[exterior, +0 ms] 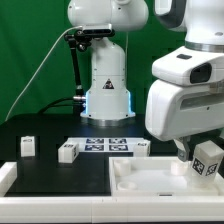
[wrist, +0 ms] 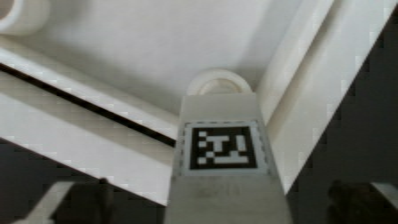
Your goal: Assemble one leg
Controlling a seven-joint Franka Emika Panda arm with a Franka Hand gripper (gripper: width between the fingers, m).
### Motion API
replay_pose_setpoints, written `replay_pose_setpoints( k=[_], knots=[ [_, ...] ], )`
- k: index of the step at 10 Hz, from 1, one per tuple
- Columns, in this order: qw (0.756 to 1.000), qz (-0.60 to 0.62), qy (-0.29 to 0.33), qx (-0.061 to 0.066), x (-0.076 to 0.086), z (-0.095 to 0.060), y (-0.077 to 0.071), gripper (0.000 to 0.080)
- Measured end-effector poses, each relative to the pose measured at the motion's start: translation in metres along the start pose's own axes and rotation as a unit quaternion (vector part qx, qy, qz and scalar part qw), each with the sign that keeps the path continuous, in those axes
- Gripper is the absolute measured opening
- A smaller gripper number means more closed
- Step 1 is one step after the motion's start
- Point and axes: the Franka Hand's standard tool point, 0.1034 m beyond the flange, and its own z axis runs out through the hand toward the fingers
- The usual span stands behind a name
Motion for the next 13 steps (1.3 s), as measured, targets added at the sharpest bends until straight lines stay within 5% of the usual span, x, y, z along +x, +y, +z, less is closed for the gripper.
replay_pose_setpoints(
  k=[2, 7, 13],
  knots=[
    [1.000, 0.000, 0.000, 0.000, 0.0001, 0.0000, -0.0004, 0.0294],
    [0.999, 0.013, 0.034, -0.009, -0.0012, -0.0006, 0.0032, 0.0291],
    [0.955, 0.286, 0.079, 0.021, -0.0036, -0.0005, 0.0028, 0.0292]
  ],
)
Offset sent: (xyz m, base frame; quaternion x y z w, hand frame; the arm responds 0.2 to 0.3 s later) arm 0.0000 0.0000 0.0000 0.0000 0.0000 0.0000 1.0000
